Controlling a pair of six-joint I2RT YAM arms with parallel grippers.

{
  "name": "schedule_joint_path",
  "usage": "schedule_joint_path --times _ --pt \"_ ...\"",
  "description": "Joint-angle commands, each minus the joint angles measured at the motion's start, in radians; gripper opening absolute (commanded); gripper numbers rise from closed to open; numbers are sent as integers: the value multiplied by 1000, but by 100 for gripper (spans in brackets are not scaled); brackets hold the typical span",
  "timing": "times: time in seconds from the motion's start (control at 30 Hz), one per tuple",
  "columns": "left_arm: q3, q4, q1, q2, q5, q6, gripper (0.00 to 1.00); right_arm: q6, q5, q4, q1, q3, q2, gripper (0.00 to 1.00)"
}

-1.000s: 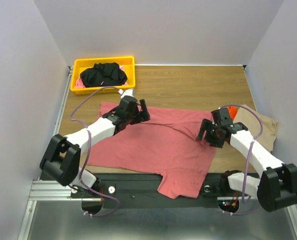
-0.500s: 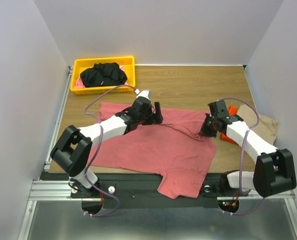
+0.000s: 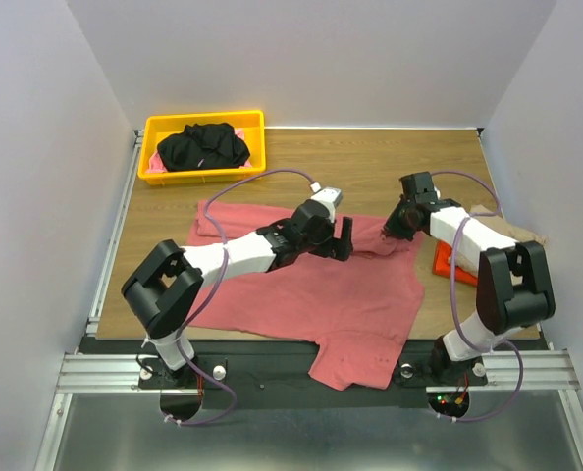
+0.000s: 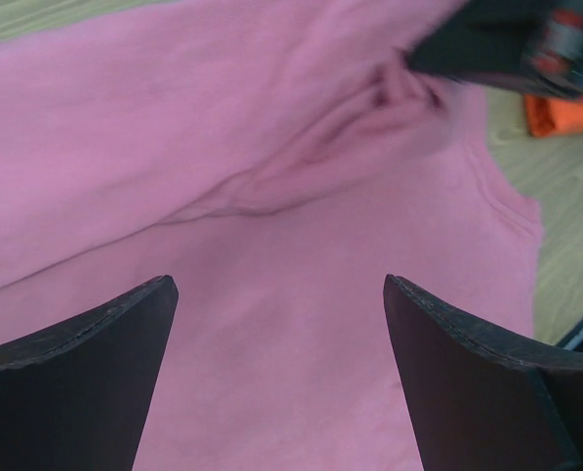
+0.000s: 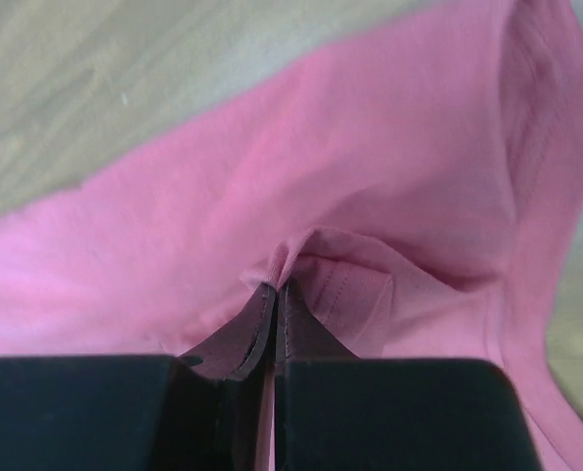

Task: Fold and stack the t-shirts
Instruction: Fold the tshirt

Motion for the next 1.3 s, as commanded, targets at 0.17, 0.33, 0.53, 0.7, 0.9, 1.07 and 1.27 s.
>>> schedule_joint_path --times 0.17,0.33,0.53,0.7,0.9,1.07,1.27 --pt "181 33 -82 146 14 71 97 51 -57 124 -68 99 130 0" --pt "261 2 -114 223 -1 66 87 38 -100 141 -81 89 133 0" --pt "377 -62 -146 336 -90 62 79 26 -125 156 -81 49 121 0" --pt "449 -93 -163 407 -159 48 75 17 -131 165 -81 20 109 0" --pt "529 -154 -179 486 -231 47 61 8 -128 167 -84 0 104 0" --pt "597 -229 -183 545 -289 40 47 1 -139 170 -85 -11 100 0" --pt "586 -248 -192 540 -311 33 33 -6 -140 170 -85 -25 92 0"
